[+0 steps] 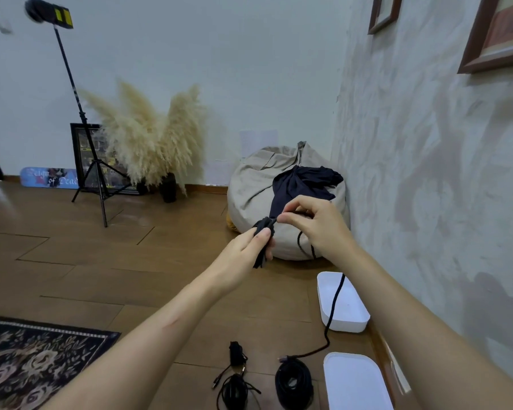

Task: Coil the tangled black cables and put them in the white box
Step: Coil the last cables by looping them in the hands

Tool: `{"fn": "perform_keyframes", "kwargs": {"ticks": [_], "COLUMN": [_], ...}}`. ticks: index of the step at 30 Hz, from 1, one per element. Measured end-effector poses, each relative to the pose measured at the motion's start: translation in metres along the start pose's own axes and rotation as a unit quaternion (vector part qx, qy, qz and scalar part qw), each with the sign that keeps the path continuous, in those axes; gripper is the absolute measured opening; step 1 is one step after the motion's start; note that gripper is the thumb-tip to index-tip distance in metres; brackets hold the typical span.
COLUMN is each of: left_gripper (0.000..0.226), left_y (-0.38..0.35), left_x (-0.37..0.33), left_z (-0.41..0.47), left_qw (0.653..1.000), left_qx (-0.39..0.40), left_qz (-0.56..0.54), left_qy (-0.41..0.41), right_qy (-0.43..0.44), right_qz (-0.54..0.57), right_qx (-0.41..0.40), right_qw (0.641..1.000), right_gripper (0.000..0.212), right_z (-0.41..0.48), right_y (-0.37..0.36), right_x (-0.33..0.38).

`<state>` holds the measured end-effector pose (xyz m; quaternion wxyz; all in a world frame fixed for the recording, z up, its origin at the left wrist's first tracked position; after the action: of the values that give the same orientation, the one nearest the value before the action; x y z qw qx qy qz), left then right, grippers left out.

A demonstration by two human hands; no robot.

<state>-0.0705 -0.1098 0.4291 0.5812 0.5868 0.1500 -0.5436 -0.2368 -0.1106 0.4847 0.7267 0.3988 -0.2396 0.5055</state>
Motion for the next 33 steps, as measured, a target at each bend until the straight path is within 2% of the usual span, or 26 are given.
{"fn": "perform_keyframes", "kwargs": {"ticks": [4,8,14,16,21,25,30,33], "left_gripper": [0.048,0.048,0.054,0.054,0.047,0.033,0.055,0.047], "left_y": [-0.004,-0.004,-0.001,0.0,0.001,0.004,0.011,0.01], "left_x": [-0.009,-0.022,-0.033,-0.037,-0.041,-0.04,-0.03,-0.015], "left_z": [-0.001,-0.006,-0.015,-0.016,-0.016,-0.014,-0.007,0.001], "left_qw": [1.0,0.999,0.997,0.996,0.994,0.993,0.991,0.976], "left_qx": [-0.003,0.005,0.028,0.027,0.022,-0.003,-0.028,-0.053], "left_qz": [0.024,0.016,0.003,-0.012,-0.06,-0.093,-0.123,-0.21], "left_qy": [-0.014,-0.033,-0.072,-0.083,-0.083,-0.077,-0.051,0.014], "right_qy": [0.023,-0.056,-0.091,-0.108,-0.158,-0.166,-0.165,-0.178], "right_qz": [0.014,0.126,0.129,0.145,0.266,0.306,0.28,0.182], "right_qx": [0.011,0.055,0.064,0.058,0.057,0.071,0.071,0.066], "right_qw": [1.0,0.989,0.985,0.982,0.949,0.935,0.943,0.965], "right_gripper": [0.004,0.01,0.007,0.015,0.022,0.026,0.038,0.023], "right_z": [0.001,-0.004,-0.007,-0.009,-0.016,-0.024,-0.027,-0.029], "right_y": [-0.001,-0.003,0.001,0.0,-0.018,-0.045,-0.065,-0.075], "right_x": [0.011,-0.001,-0.014,-0.022,-0.036,-0.038,-0.042,-0.056]}}
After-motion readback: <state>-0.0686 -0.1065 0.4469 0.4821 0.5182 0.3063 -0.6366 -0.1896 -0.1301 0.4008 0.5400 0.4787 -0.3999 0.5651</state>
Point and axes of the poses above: each hand's wrist, its own z-axis towards the middle knuckle, its own y-axis out of the back of the hand, x = y × z, the point moved 7 cm from there along z, towards the middle knuckle, and after that the axes turned 10 degrees about z, right-handed, at the moved point
